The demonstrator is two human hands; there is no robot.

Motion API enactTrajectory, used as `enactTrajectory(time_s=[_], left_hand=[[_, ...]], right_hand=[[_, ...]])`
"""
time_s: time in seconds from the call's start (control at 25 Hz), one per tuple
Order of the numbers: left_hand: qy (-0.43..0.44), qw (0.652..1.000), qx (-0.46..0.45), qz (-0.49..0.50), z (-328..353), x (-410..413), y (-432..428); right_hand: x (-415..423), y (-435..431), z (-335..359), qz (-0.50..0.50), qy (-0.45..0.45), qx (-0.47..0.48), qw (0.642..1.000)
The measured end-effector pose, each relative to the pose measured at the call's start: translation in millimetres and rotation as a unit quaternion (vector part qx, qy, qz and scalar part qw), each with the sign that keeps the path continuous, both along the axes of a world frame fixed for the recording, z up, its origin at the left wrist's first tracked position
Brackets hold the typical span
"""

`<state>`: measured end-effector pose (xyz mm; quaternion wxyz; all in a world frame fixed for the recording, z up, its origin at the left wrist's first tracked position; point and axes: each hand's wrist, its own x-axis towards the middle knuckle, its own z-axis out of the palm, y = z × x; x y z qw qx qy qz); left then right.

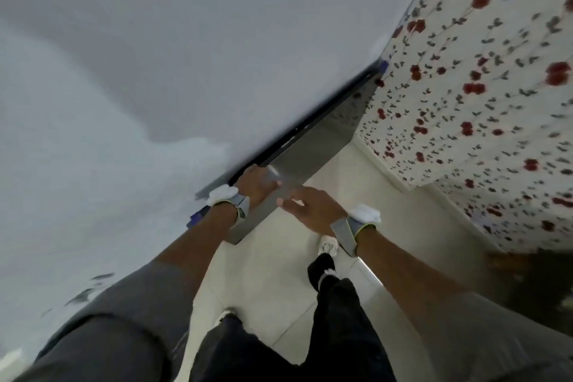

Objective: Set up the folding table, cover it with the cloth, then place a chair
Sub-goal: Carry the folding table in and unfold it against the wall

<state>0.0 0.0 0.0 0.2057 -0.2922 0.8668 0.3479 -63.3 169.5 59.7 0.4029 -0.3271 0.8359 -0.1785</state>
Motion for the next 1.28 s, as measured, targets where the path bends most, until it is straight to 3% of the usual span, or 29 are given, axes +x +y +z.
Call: enactTrajectory(time_s=[0.24,0.52,0.68,0.8,0.88,1.0,1.12,1.28], left_hand=[[-0.139,0.987,-0.044,0.073,-71,-58,2],[-0.086,0.981,-0.135,0.109,-108,-69,24],[-0.094,0.972,-0.184,0.114,-104,-72,43],[-0.106,0.968,-0.208,0.093,-107,-78,66],[-0.100,0.971,-0.208,0.062,-117,-77,77],[-0.076,0.983,-0.164,-0.009,-137,-73,73],[-0.112,0.990,-0.084,-0.026,-151,-68,62],[-0.163,0.985,-0.035,-0.040,-166,-71,52]], right_hand=[[-93,-1,-62,0.096,-0.029,0.047,0.994],[-153,-28,-94,0.182,0.059,-0.008,0.982],[-180,-43,-108,0.295,0.178,-0.028,0.938],[-206,-48,-129,0.389,0.204,0.040,0.898],[-221,-42,-148,0.429,0.209,0.097,0.874],[-245,-29,-177,0.430,0.165,0.149,0.875],[-260,-16,-198,0.427,0.116,0.164,0.882],[-268,-8,-214,0.469,0.140,0.155,0.858]])
